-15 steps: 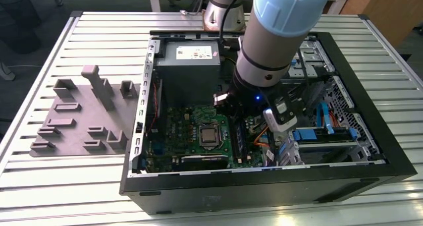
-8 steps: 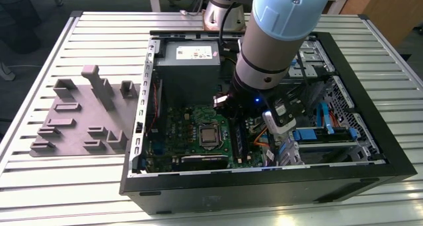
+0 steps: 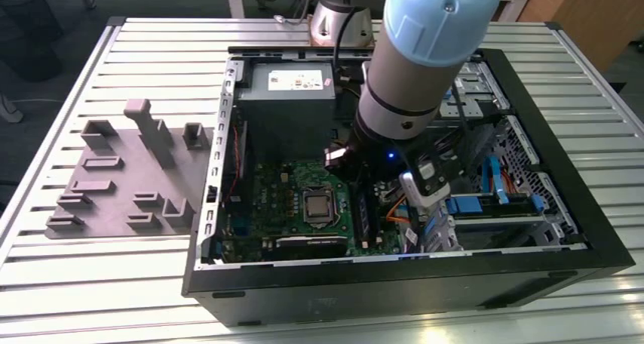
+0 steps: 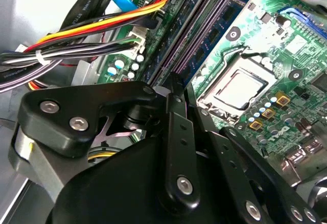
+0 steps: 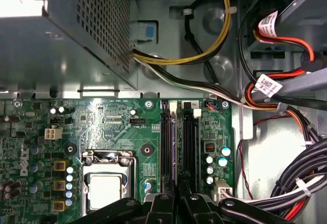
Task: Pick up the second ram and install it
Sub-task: 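Insert the second ram into the second slot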
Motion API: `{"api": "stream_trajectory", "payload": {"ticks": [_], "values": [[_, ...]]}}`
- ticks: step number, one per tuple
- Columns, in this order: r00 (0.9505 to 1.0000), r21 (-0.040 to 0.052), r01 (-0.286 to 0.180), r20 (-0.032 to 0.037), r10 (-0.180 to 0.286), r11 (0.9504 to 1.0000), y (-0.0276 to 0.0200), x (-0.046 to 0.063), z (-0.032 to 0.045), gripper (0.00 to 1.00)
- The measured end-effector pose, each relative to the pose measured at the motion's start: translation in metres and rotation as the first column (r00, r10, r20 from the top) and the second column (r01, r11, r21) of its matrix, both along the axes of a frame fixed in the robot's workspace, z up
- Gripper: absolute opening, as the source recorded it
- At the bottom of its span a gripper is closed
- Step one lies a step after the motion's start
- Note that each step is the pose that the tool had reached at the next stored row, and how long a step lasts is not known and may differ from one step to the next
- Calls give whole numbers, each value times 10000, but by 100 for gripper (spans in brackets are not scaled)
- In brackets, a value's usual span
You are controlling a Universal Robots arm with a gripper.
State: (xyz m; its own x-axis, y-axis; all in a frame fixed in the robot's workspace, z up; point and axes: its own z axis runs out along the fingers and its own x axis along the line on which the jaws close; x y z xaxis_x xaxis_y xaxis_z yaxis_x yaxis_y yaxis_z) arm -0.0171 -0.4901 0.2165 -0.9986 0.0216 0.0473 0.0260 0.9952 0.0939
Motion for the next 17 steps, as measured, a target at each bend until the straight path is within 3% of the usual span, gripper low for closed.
{"api": "stream_trajectory", "payload": {"ticks": [17], "values": [[10000,3,0,-4,0,10000,-2,-10,-58,14]]}}
